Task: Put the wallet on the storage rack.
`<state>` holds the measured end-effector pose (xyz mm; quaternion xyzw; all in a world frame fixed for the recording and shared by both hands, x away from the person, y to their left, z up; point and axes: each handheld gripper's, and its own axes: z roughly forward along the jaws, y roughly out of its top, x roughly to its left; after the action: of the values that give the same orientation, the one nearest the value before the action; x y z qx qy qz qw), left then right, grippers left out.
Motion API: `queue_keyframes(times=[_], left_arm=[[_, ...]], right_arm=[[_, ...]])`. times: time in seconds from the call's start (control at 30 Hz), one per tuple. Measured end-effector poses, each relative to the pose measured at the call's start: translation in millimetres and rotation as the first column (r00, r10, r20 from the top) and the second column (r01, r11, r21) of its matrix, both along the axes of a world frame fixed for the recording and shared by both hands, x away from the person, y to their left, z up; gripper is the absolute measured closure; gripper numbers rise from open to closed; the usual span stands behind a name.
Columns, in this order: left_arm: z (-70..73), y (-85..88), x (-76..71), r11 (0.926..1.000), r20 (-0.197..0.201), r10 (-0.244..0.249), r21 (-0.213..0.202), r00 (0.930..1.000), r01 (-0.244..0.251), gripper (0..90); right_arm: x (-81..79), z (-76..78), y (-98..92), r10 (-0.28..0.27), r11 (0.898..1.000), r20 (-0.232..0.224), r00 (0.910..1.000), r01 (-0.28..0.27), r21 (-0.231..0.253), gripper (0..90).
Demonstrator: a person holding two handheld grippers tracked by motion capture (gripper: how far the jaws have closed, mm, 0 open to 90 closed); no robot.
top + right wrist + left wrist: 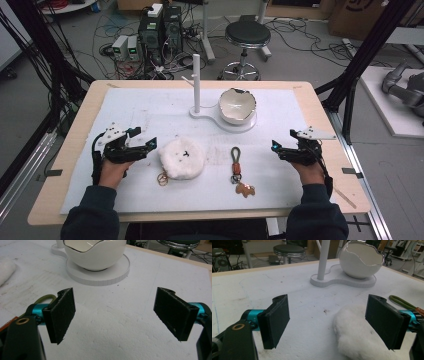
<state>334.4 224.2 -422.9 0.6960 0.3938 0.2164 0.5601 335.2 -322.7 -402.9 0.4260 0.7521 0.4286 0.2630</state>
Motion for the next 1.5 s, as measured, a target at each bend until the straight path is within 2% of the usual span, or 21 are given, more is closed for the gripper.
queue_keyframes(times=[0.07, 0.23, 0.27, 0.3, 0.4, 0.6, 0.73, 0.77, 0.83, 0.9, 0.97, 1.03, 1.1, 1.13, 1.2, 1.23, 1.37, 1.4, 1.43, 1.47, 1.5], left_arm=[[-0.7, -1.0, 0.6, 1.0000, -0.007, -0.005, 0.002, 1.0000, 0.005, 19.7], [-7.4, -12.1, 7.0, 0.9991, -0.081, -0.039, 0.012, 0.9959, 0.040, 19.8], [-7.4, -12.1, 7.0, 0.9991, -0.081, -0.039, 0.012, 0.9959, 0.040, 19.8], [-10.7, -17.0, 9.2, 0.9983, -0.121, -0.050, 0.022, 0.9914, 0.053, 19.8], [-16.3, -24.8, 11.4, 0.9968, -0.197, -0.051, 0.050, 0.9791, 0.062, 19.8], [-20.4, -34.8, 12.6, 0.9931, -0.241, -0.059, 0.084, 0.9686, 0.081, 19.8], [-27.0, -38.0, 14.9, 0.9859, -0.305, -0.069, 0.125, 0.9499, 0.111, 21.0], [-27.2, -38.3, 15.0, 0.9854, -0.308, -0.076, 0.122, 0.9484, 0.119, 22.0], [-27.4, -38.4, 14.4, 0.9819, -0.322, -0.096, 0.125, 0.9418, 0.142, 28.7], [-28.6, -39.6, 13.9, 0.9785, -0.352, -0.120, 0.116, 0.9283, 0.171, 39.2], [-28.5, -39.7, 13.6, 0.9783, -0.368, -0.138, 0.094, 0.9194, 0.185, 48.8], [-28.1, -39.4, 13.2, 0.9785, -0.374, -0.143, 0.085, 0.9161, 0.188, 55.0], [-27.1, -39.1, 12.6, 0.9787, -0.370, -0.141, 0.087, 0.9183, 0.186, 65.4], [-24.7, -37.4, 11.2, 0.9772, -0.346, -0.149, 0.091, 0.9265, 0.191, 71.6], [-22.6, -36.5, 10.2, 0.9782, -0.329, -0.157, 0.079, 0.9314, 0.192, 75.0], [-21.1, -36.1, 9.7, 0.9785, -0.313, -0.160, 0.075, 0.9363, 0.192, 76.0], [-9.8, -35.3, 5.3, 0.9773, -0.205, -0.195, 0.042, 0.9592, 0.208, 77.4], [-6.0, -35.5, 3.9, 0.9761, -0.174, -0.204, 0.039, 0.9634, 0.214, 77.5], [-6.0, -35.5, 3.9, 0.9761, -0.174, -0.204, 0.039, 0.9634, 0.214, 77.5], [-2.5, -36.3, 2.7, 0.9758, -0.145, -0.210, 0.032, 0.9669, 0.216, 77.5], [3.4, -38.2, 0.8, 0.9738, -0.093, -0.222, 0.029, 0.9706, 0.226, 77.5]], right_arm=[[-0.1, 0.0, 0.0, 0.000, 1.000, -0.001, 1.0000, 0.000, 0.001, 17.8], [1.0, -1.7, -2.3, 0.008, 1.000, -0.006, 0.9999, -0.008, 0.011, 17.8], [1.5, -2.1, -2.5, 0.007, 1.000, -0.008, 0.9999, -0.007, 0.014, 17.8], [1.7, -2.4, -2.6, 0.008, 1.000, -0.014, 0.9999, -0.008, 0.017, 17.8], [2.2, -3.1, -2.1, 0.017, 1.000, -0.019, 0.9997, -0.016, 0.014, 17.8], [0.6, -2.7, 2.1, 0.031, 1.000, -0.014, 0.9994, -0.031, 0.004, 17.8], [0.8, -2.7, 4.6, 0.036, 0.999, -0.016, 0.9992, -0.036, 0.000, 17.8], [0.9, -2.9, 5.3, 0.039, 0.999, -0.017, 0.9991, -0.039, -0.005, 17.8], [0.0, -2.9, 7.7, 0.041, 0.999, -0.021, 0.9989, -0.042, -0.007, 17.8], [-0.9, -2.3, 9.8, 0.045, 0.999, -0.024, 0.9987, -0.045, -0.005, 17.8], [-1.2, -2.1, 11.7, 0.053, 0.999, -0.021, 0.9984, -0.053, -0.009, 17.8], [-1.7, -2.3, 13.6, 0.059, 0.998, -0.025, 0.9979, -0.059, -0.013, 17.8], [-1.7, -2.1, 14.4, 0.062, 0.998, -0.024, 0.9978, -0.062, -0.014, 17.8], [-2.3, -1.8, 16.4, 0.068, 0.997, -0.028, 0.9973, -0.069, -0.018, 17.8], [-2.4, -1.8, 18.0, 0.077, 0.997, -0.030, 0.9966, -0.078, -0.020, 17.8], [-2.8, -1.9, 19.5, 0.078, 0.997, -0.034, 0.9964, -0.078, -0.018, 17.8], [-2.3, -2.2, 23.7, 0.095, 0.995, -0.040, 0.9946, -0.096, -0.014, 17.9], [-1.9, -2.2, 25.1, 0.102, 0.995, -0.042, 0.9939, -0.103, -0.011, 17.9], [-1.5, -2.1, 26.6, 0.113, 0.993, -0.043, 0.9927, -0.113, -0.010, 17.8], [-1.3, -1.8, 29.2, 0.119, 0.993, -0.044, 0.9920, -0.119, -0.008, 17.8], [-0.6, -1.5, 31.8, 0.124, 0.992, -0.042, 0.9914, -0.125, -0.013, 17.8]])
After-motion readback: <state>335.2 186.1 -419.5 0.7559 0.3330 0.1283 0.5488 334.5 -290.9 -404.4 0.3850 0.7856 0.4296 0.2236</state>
